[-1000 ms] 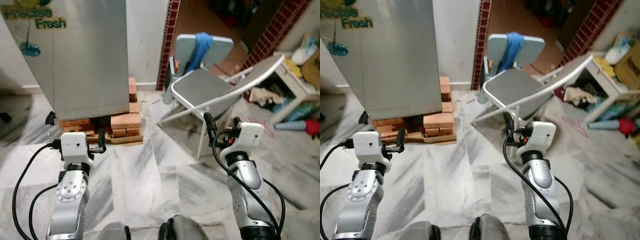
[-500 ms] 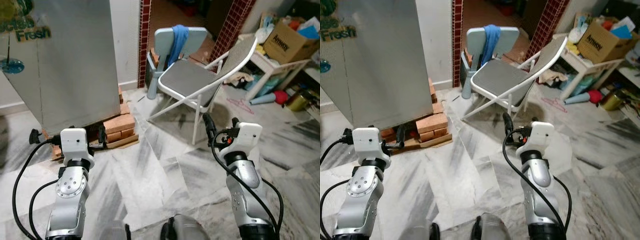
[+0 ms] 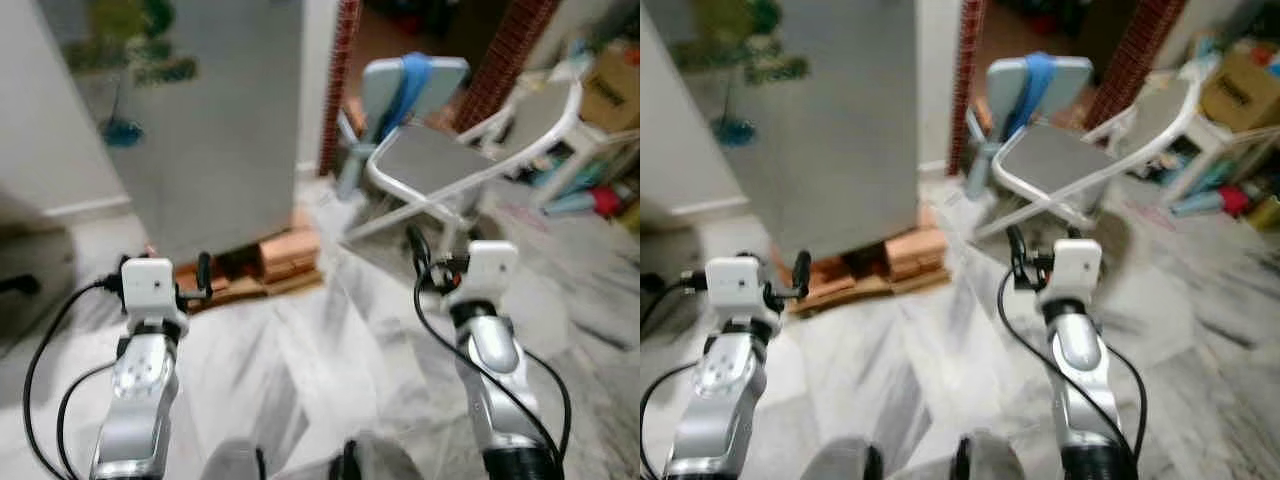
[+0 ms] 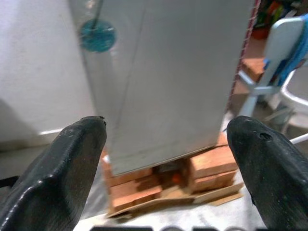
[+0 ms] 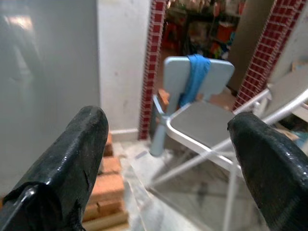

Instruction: Restocking fridge

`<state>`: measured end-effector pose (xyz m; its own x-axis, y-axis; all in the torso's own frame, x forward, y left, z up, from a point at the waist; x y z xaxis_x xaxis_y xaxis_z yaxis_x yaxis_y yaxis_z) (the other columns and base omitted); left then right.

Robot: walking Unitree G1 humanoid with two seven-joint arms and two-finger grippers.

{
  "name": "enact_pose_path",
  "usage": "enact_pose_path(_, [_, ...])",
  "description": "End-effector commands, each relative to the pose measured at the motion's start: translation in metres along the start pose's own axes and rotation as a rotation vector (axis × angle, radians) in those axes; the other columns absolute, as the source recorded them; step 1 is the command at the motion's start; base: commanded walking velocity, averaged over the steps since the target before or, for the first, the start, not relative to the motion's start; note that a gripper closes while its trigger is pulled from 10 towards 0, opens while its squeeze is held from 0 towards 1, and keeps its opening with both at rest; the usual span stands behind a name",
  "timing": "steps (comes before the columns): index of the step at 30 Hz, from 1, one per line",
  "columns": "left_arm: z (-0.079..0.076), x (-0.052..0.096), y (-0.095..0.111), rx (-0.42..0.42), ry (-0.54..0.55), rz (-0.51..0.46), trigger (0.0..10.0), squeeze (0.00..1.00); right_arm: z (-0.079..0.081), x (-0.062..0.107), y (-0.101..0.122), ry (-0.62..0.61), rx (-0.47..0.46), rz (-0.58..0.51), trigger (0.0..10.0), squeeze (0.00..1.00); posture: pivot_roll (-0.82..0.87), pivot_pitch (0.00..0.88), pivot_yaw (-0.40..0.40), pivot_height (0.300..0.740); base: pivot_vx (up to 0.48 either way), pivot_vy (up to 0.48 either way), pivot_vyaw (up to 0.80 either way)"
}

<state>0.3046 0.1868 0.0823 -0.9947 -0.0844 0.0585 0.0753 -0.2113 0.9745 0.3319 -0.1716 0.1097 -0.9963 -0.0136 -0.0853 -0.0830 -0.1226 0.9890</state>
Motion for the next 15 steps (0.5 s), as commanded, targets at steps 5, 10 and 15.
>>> enact_pose_path(5, [-0.015,0.005,0.000,0.005,-0.042,0.004,10.0,0.00,-0.017,0.006,-0.008,-0.055,0.036,0.016,10.0,0.00,0.05,0.108,-0.051,0.740,0.000,0.480,0.00])
enact_pose_path(10, [-0.012,0.004,0.002,-0.001,-0.041,-0.005,10.0,0.00,-0.009,0.005,-0.010,-0.029,0.039,0.022,10.0,0.00,0.06,0.109,-0.048,0.740,0.000,0.480,0.00])
enact_pose_path(15, [-0.009,0.003,0.004,0.013,-0.031,-0.014,10.0,0.00,-0.007,0.004,-0.014,-0.009,0.032,0.047,10.0,0.00,0.06,0.109,-0.047,0.740,0.000,0.457,-0.09])
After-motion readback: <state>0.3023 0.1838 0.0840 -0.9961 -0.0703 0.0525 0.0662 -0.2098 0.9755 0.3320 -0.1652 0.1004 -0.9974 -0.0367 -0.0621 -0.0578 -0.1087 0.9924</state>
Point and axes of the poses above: a point about 5 cm out from each wrist's last joint towards the gripper, its own x axis pointing back from the gripper into the wrist, its own y axis along the axis of the wrist's last joint, z = x × y, the point moved 6 cm from there along -x, pointing out of the wrist towards the gripper, and after that the axes turned 9 degrees about -x, right-handed, at the moved point
